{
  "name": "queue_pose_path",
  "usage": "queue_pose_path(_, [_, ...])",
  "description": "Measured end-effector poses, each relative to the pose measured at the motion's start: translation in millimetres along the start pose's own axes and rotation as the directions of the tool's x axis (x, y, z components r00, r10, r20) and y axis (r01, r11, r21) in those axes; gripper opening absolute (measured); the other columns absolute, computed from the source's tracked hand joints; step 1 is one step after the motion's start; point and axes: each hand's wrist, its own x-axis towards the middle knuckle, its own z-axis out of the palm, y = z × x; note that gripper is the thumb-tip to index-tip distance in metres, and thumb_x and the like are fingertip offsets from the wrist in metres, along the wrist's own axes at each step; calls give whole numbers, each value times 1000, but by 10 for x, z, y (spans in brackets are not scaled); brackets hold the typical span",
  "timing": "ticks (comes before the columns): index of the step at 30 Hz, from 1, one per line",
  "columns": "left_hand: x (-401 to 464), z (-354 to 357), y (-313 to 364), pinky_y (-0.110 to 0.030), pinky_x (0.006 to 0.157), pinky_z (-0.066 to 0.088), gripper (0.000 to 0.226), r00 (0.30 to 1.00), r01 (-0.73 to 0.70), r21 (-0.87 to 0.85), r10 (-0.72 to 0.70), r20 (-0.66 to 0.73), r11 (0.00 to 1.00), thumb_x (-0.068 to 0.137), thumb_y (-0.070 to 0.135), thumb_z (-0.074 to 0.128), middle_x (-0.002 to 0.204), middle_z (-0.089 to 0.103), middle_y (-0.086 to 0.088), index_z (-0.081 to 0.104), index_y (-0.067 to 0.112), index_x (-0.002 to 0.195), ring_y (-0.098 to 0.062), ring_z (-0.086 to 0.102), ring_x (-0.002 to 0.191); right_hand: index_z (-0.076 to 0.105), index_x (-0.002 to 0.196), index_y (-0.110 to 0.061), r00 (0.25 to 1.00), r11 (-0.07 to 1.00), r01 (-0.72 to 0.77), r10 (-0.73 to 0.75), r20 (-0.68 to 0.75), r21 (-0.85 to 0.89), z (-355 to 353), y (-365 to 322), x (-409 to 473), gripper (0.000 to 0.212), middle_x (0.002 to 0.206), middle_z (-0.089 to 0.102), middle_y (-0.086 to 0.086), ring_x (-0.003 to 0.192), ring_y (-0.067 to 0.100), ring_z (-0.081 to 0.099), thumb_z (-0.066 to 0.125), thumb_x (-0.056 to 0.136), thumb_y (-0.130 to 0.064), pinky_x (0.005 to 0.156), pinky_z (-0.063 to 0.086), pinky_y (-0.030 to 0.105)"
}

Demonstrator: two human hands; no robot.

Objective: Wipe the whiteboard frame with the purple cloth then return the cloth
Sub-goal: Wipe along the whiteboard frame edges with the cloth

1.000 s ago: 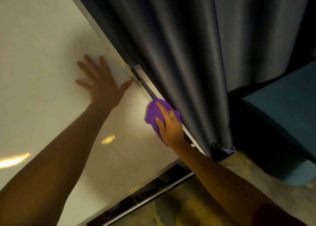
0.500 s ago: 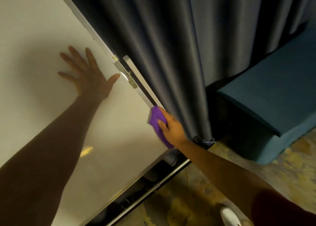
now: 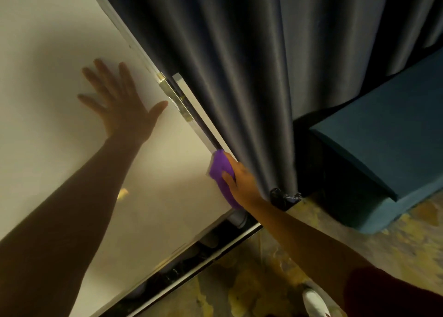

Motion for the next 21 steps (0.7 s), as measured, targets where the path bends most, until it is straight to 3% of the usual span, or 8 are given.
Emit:
queue_pose_path(3, [-145, 34, 36, -78, 121, 8, 94, 999, -45, -77, 45, 0, 996, 98, 68, 45, 171, 1, -30, 11, 11, 165, -55, 1, 157, 43, 141, -15, 997, 996, 31, -25, 74, -84, -175, 345, -128, 47, 131, 58, 9, 117, 24, 59, 47, 101, -40, 92, 46, 25])
queue_pose_path(5, [-366, 117, 62, -73, 124, 13, 73, 961, -271, -87, 265, -80, 959, 100, 50, 52, 172, 12, -24, 32, 12, 160, -49, 7, 159, 41, 144, -18, 991, 994, 35, -21, 133, -102, -303, 489, -164, 47, 131, 59, 9, 116, 23, 60, 47, 102, -38, 96, 50, 32])
queue_pose_path(7, [-642, 230, 124, -68, 125, 20, 60, 849, -526, -66, 518, -105, 848, 99, 44, 54, 171, 24, -19, 47, 15, 152, -44, 18, 159, 41, 144, -21, 989, 988, 7, 16, 147, -156, -367, 597, -215, 47, 132, 59, 8, 116, 19, 59, 48, 101, -38, 97, 49, 34])
queue_pose_path(10, [-903, 380, 285, -57, 123, 32, 55, 697, -710, -107, 717, 33, 695, 96, 43, 64, 165, 40, -15, 58, 19, 145, -38, 39, 153, 42, 143, -16, 977, 982, -160, 171, 125, -96, -300, 617, -284, 48, 132, 57, 11, 120, 28, 57, 48, 102, -39, 100, 48, 38])
queue_pose_path(12, [-1004, 494, 369, -53, 126, 26, 54, 604, -771, -129, 781, 160, 623, 96, 48, 61, 165, 42, -11, 59, 24, 145, -34, 39, 153, 35, 148, -17, 964, 972, -230, 234, 125, -40, -204, 594, -347, 54, 139, 51, 10, 125, 29, 52, 48, 101, -41, 101, 46, 36])
queue_pose_path(15, [-1117, 685, 418, -60, 131, 7, 59, 517, -837, -29, 808, 282, 546, 101, 61, 39, 170, 32, -4, 50, 33, 152, -32, 19, 161, 27, 153, -23, 960, 961, -276, 276, 44, -10, -76, 601, -459, 58, 145, 45, 8, 128, 30, 48, 46, 102, -41, 102, 45, 37])
queue_pose_path(18, [-1249, 894, 387, -65, 127, 0, 67, 466, -884, 121, 834, 296, 451, 101, 66, 26, 175, 17, -5, 35, 35, 160, -36, 4, 163, 28, 152, -25, 925, 924, -358, 371, -83, 138, 135, 576, -539, 55, 147, 45, 8, 130, 32, 48, 46, 102, -39, 105, 43, 38])
queue_pose_path(21, [-1323, 1081, 191, -64, 127, -7, 69, 338, -940, 147, 904, 260, 309, 101, 68, 24, 176, 8, -5, 31, 35, 161, -40, -4, 162, 27, 152, -33, 851, 850, -402, 484, -203, 341, 384, 519, -604, 54, 147, 46, 3, 127, 29, 49, 45, 102, -41, 99, 41, 33])
